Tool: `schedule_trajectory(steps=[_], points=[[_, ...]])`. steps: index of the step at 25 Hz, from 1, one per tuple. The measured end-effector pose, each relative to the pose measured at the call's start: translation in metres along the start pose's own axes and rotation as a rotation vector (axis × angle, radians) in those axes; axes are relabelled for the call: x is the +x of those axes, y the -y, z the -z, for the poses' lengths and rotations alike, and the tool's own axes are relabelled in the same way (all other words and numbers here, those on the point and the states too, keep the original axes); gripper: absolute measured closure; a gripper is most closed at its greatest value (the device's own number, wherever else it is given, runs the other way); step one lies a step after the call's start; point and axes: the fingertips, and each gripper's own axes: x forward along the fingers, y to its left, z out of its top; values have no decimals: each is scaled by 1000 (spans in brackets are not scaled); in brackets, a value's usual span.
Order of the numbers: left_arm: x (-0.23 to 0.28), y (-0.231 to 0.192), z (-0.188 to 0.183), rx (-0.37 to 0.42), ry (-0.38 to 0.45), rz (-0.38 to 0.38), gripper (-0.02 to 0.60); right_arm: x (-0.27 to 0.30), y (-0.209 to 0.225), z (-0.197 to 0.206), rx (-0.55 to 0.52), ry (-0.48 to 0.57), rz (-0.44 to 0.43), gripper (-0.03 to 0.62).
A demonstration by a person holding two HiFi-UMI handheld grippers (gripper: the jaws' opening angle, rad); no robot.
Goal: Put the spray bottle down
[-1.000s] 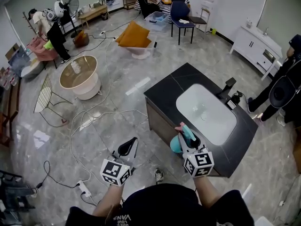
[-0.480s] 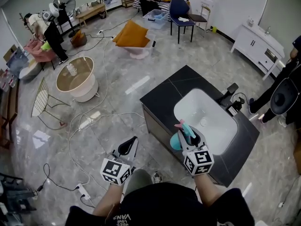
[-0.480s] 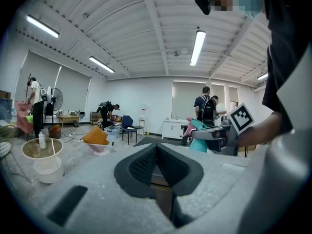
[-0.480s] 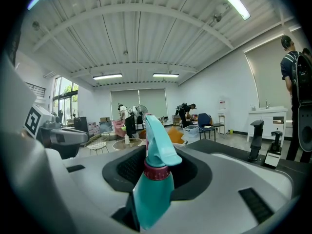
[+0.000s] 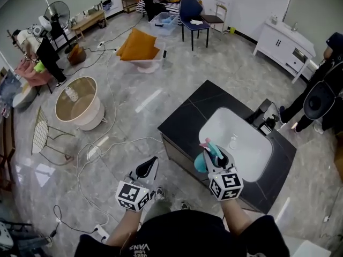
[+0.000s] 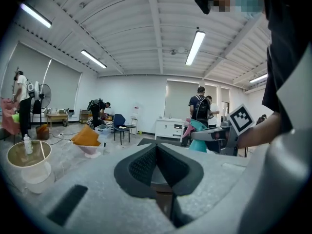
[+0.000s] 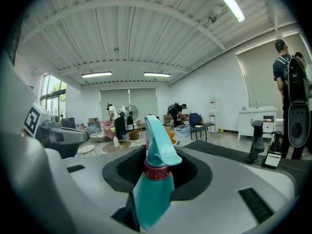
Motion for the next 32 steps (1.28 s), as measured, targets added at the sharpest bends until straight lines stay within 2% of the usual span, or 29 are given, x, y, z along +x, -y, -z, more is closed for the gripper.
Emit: schedule_trajectory(steps=[10, 19, 26, 32], points=[[43, -61, -18, 36, -14, 177, 571, 45, -5, -15, 35, 27, 177, 448], [73, -90, -16, 72, -33, 338, 571, 67, -7, -17, 49, 56, 333, 448], [91, -87, -13, 66, -47, 417, 571, 87, -2, -24, 49, 59, 371, 448], [109, -90, -13, 59, -62, 419, 571, 109, 16, -33, 45, 59, 358, 448]])
